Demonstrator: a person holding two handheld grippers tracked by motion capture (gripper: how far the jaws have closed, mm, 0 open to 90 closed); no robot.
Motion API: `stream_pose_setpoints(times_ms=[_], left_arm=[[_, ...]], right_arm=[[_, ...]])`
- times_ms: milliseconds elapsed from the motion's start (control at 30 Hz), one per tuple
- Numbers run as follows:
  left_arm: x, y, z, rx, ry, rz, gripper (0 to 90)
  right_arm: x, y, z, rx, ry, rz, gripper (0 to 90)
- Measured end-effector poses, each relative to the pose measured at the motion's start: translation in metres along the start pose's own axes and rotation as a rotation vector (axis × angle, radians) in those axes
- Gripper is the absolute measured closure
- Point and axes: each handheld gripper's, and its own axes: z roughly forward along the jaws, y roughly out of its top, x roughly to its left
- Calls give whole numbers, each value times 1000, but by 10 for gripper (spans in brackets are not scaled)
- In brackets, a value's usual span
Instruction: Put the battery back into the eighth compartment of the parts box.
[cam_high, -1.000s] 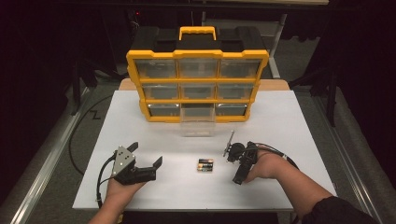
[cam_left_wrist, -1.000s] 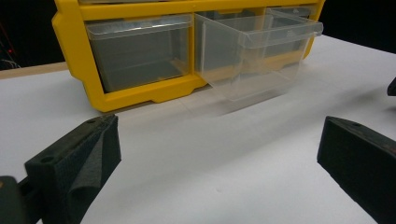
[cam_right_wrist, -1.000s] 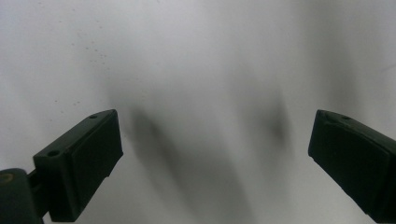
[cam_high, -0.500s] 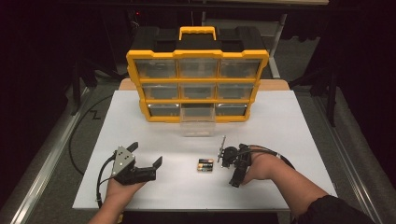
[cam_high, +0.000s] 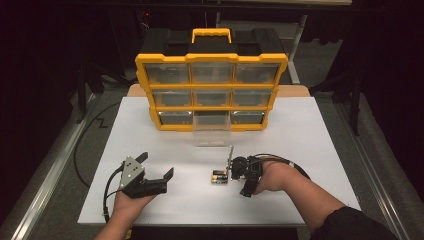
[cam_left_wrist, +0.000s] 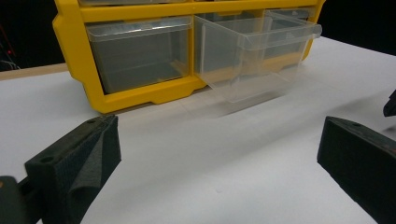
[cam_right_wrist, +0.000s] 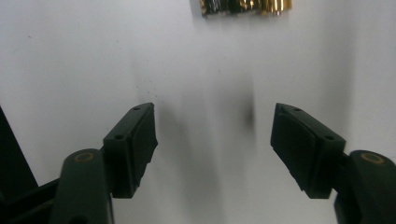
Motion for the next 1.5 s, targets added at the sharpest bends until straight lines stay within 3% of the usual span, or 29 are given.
stream_pose_setpoints(times_ms=[400, 433, 467, 567, 1000, 1500], left_arm=[[0, 0, 0, 0, 0, 0, 4], [0, 0, 0, 0, 0, 0, 4], [0, 0, 0, 1, 0, 1, 4], [0, 0, 0, 1, 0, -1, 4], [1, 0, 0, 1, 0, -1, 4], [1, 0, 0, 4, -2, 5, 4]], right_arm=[[4, 21, -7, -38, -14, -60, 522], [3, 22, -7, -48, -15, -84, 531], [5, 23, -7, -46, -12, -68, 543], [5, 29, -6, -54, -17, -102, 571], [9, 47, -5, -64, -30, -136, 694], [9, 52, 2, -54, -42, -161, 741]])
